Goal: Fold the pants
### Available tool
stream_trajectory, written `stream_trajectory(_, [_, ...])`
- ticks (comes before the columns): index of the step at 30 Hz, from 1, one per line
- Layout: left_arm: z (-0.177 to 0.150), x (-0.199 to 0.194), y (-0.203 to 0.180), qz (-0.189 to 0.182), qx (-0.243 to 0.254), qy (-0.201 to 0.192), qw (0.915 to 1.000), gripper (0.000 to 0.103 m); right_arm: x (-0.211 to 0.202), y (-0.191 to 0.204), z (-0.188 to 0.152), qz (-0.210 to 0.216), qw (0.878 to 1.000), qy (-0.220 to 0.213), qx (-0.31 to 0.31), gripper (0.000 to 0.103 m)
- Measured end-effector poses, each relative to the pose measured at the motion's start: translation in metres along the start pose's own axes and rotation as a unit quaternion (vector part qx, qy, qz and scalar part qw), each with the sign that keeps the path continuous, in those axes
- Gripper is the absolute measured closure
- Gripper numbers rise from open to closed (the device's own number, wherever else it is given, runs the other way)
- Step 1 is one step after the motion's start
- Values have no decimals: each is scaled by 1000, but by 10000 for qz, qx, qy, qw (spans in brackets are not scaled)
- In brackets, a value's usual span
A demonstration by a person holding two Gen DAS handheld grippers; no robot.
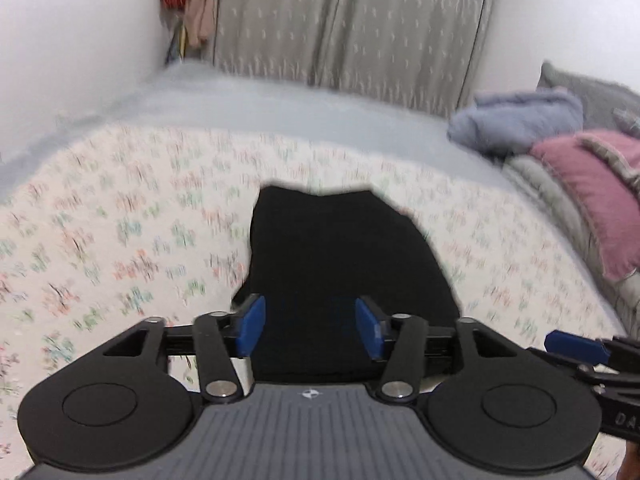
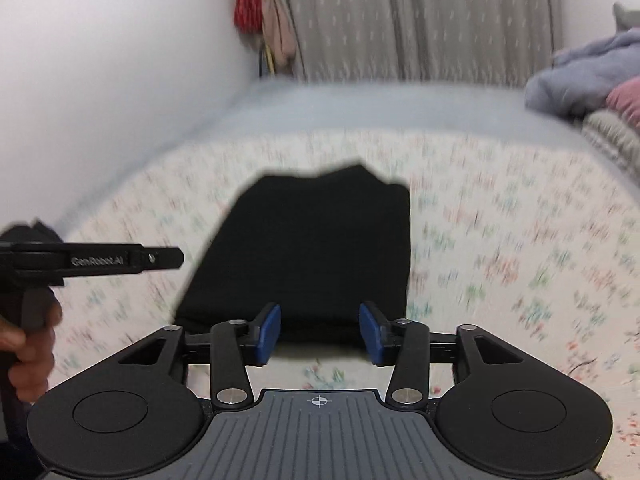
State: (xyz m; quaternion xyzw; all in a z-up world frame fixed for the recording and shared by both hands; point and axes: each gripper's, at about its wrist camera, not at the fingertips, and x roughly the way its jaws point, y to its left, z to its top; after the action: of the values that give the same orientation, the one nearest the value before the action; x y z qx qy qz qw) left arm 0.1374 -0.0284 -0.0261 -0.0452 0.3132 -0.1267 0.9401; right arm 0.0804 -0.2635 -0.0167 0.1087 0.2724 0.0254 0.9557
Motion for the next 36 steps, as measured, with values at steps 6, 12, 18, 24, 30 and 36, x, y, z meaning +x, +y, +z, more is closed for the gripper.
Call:
stream_trajectory(6, [-10,-37,-20,32,333,-531,9980,3,-47,13,2,41,9987,-496,86,26])
stream_trajectory(12, [-32,-48,-17,324,530,-721,9955,0,-60,16,-16,7,9973,-736,46,18])
stream_trajectory(18, [-44,-59,-15,312,584,-737,9951,0,-63,28,-27,-72,9968,-788,-105,10])
stream_trajectory(24, [-49,-64,-15,467,614,-797,9938,0,-56,47,-40,-305,9945,-816,-583,2])
stream_trajectory(30, [-60,-55,-13,551,729,-627,9938,0,-43,50,-52,-443,9951,-573,-678,1])
stream_trajectory(36, [-64,-49,-8,600,646,-487,9949,0,-38,46,-57,-611,9954,-482,-555,1])
